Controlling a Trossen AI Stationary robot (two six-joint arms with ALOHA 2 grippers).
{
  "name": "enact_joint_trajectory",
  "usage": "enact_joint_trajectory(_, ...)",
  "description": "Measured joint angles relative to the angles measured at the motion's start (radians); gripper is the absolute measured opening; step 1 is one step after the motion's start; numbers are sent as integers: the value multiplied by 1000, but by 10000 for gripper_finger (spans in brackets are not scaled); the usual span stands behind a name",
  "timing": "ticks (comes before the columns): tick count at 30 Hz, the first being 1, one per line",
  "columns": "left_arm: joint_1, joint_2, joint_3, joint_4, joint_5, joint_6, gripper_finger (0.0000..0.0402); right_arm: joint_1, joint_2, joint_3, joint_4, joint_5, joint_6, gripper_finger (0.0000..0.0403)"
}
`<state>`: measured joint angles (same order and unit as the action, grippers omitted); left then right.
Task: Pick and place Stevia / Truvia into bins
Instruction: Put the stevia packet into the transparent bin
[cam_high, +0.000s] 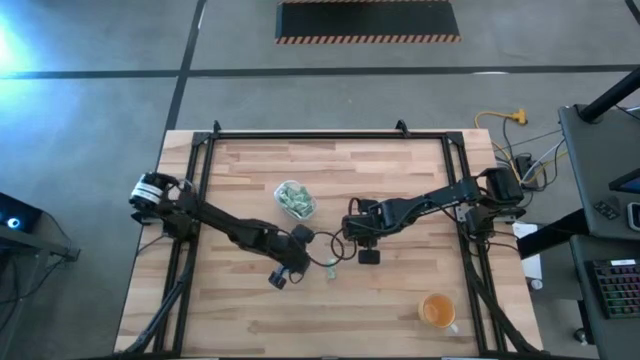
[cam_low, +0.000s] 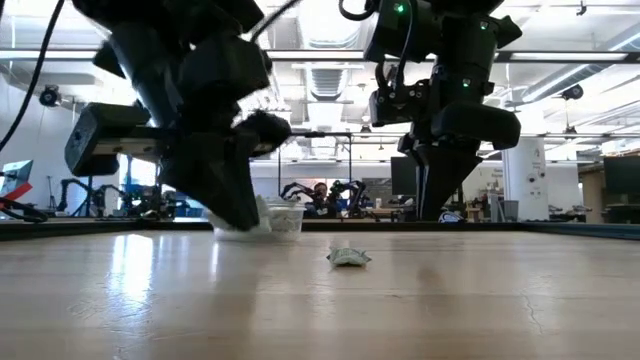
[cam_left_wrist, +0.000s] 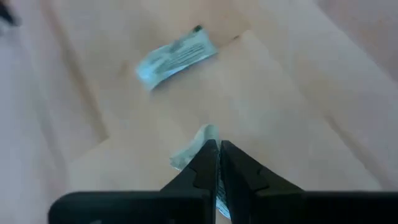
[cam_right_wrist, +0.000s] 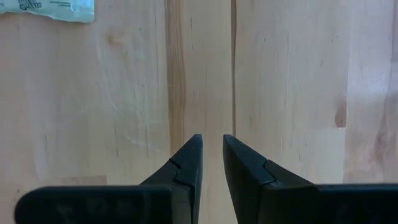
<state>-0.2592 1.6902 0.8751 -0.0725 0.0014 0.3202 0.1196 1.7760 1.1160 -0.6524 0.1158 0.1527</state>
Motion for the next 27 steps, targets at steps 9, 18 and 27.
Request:
enact_joint_trajectory(9, -3, -160, -50, -41, -235, 32, 1, 0, 0, 0, 18, 17, -17, 54)
enact_joint_trajectory(18, 85, -327, -191, 52, -403, 152, 1, 0, 0, 0, 42, 19, -26, 54)
enact_joint_trajectory(27, 294, -371, -346, 267, -302, 201, 1, 0, 0, 1, 70, 18, -52, 54)
